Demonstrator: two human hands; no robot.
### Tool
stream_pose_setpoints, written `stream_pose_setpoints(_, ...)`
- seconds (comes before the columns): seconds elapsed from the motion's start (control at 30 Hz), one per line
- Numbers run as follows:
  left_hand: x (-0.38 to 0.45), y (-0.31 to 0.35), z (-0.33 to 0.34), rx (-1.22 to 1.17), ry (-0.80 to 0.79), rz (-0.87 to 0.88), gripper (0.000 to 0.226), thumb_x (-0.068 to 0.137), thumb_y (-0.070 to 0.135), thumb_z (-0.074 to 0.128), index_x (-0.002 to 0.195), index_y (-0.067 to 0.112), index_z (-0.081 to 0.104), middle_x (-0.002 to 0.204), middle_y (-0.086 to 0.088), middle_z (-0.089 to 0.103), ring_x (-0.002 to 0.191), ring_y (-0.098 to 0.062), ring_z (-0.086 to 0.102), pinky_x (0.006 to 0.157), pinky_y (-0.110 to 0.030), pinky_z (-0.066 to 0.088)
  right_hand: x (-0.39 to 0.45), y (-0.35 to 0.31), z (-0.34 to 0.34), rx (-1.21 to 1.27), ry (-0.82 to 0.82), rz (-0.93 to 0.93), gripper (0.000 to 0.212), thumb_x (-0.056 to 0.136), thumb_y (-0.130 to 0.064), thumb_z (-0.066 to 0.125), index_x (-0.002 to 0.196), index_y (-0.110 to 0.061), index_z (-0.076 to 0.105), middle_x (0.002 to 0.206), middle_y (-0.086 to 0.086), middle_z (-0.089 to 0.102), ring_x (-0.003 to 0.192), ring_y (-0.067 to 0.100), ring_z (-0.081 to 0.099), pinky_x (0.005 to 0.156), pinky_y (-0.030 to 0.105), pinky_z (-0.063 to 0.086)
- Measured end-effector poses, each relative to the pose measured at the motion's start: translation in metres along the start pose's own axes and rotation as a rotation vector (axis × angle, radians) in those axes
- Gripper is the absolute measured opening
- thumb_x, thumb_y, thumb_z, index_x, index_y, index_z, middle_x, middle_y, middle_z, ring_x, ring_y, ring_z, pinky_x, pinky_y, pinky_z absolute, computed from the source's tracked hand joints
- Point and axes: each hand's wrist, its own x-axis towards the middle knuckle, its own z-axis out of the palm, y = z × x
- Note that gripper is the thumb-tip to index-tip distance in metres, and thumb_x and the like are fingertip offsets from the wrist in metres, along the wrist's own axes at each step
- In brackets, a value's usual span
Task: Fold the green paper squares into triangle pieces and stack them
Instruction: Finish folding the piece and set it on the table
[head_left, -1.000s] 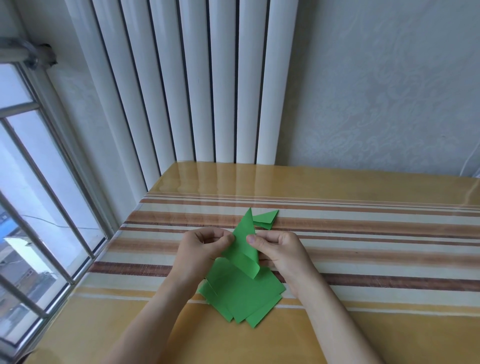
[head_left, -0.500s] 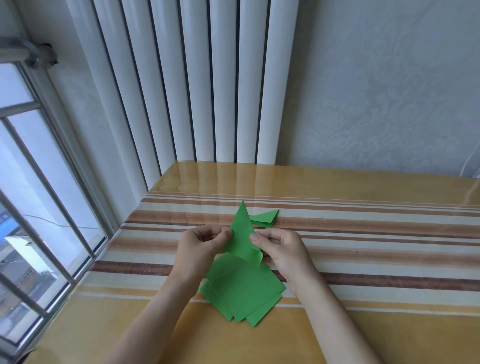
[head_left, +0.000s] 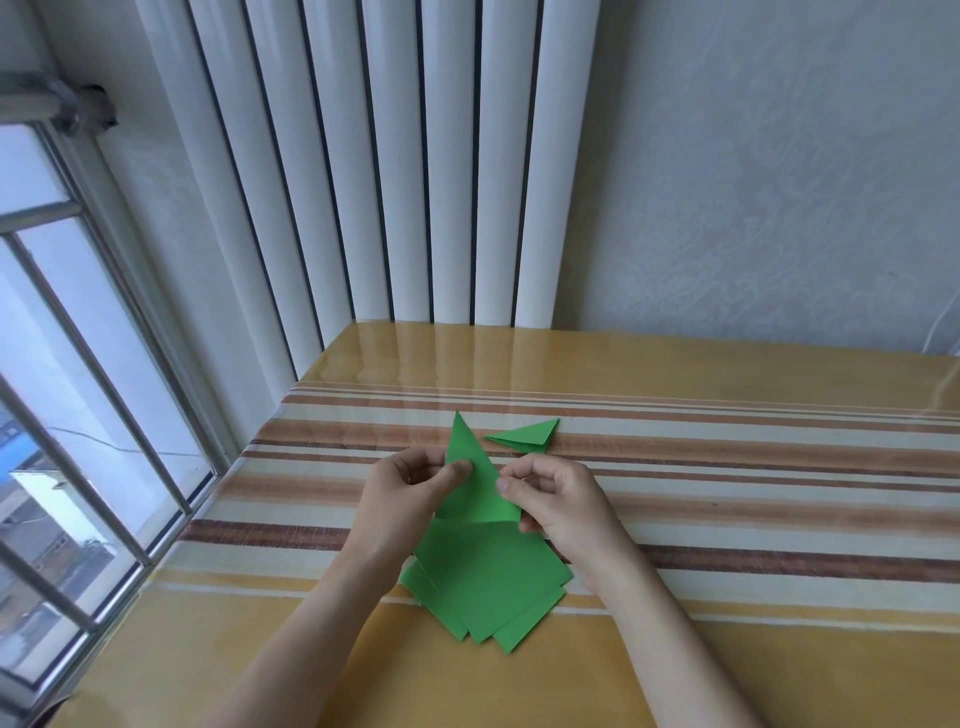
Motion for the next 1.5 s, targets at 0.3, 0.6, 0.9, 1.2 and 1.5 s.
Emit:
stream_pose_setpoints(0.3, 0.000, -0.006, 0.002, -0.073, -0.093, 0.062, 0.019, 0.090, 0.020, 0.078, 0.094, 0.002, 0.078, 0.092, -0.021, 0.077, 0.080, -0.029, 0.074, 0.074, -0.035, 0.061, -0.004, -0.002, 0.007, -0.045, -0.071, -0.078, 0.010, 0.096, -0.028, 0.074, 0.091, -0.020, 0.075, 0.095, 0.010, 0.072, 0.089, 0.023, 0.067, 0.084, 0.031, 0.051)
stream_pose_setpoints(0.6, 0.008, -0.007, -0.003, -0.199, -0.036, 0.045, 0.015, 0.088, 0.019, 0.079, 0.091, 0.005, 0.075, 0.085, -0.014, 0.068, 0.082, -0.028, 0.064, 0.083, -0.041, 0.054, -0.004, -0.001, 0.008, -0.047, -0.145, -0.147, 0.014, 0.098, -0.026, 0.072, 0.087, -0.017, 0.069, 0.080, -0.003, 0.060, 0.078, 0.011, 0.055, 0.077, 0.029, 0.045)
stream_pose_setpoints(0.9, 0.003, -0.011, 0.005, -0.162, -0.112, 0.000, 0.015, 0.088, 0.022, 0.079, 0.090, 0.007, 0.077, 0.074, -0.002, 0.065, 0.067, -0.012, 0.054, 0.070, -0.027, 0.048, -0.004, -0.001, 0.013, 0.003, -0.071, -0.208, 0.011, 0.100, -0.026, 0.069, 0.091, -0.020, 0.072, 0.092, 0.012, 0.069, 0.086, 0.026, 0.062, 0.080, 0.037, 0.050)
stream_pose_setpoints(1.2, 0.006, -0.008, -0.001, -0.269, -0.055, -0.003, 0.014, 0.084, 0.020, 0.079, 0.086, 0.007, 0.076, 0.072, -0.004, 0.062, 0.064, -0.012, 0.054, 0.068, -0.022, 0.053, -0.004, 0.001, 0.016, -0.058, -0.095, -0.214, 0.013, 0.099, -0.024, 0.070, 0.087, -0.020, 0.069, 0.081, -0.002, 0.063, 0.078, 0.011, 0.057, 0.075, 0.030, 0.046)
stream_pose_setpoints(1.5, 0.002, -0.009, 0.004, -0.107, -0.110, 0.054, 0.022, 0.084, 0.026, 0.080, 0.091, 0.005, 0.079, 0.072, -0.002, 0.066, 0.068, -0.012, 0.055, 0.070, -0.024, 0.051, -0.003, 0.003, 0.015, -0.039, -0.060, -0.240, 0.014, 0.099, -0.026, 0.067, 0.088, -0.017, 0.069, 0.085, 0.009, 0.065, 0.080, 0.020, 0.058, 0.076, 0.033, 0.046)
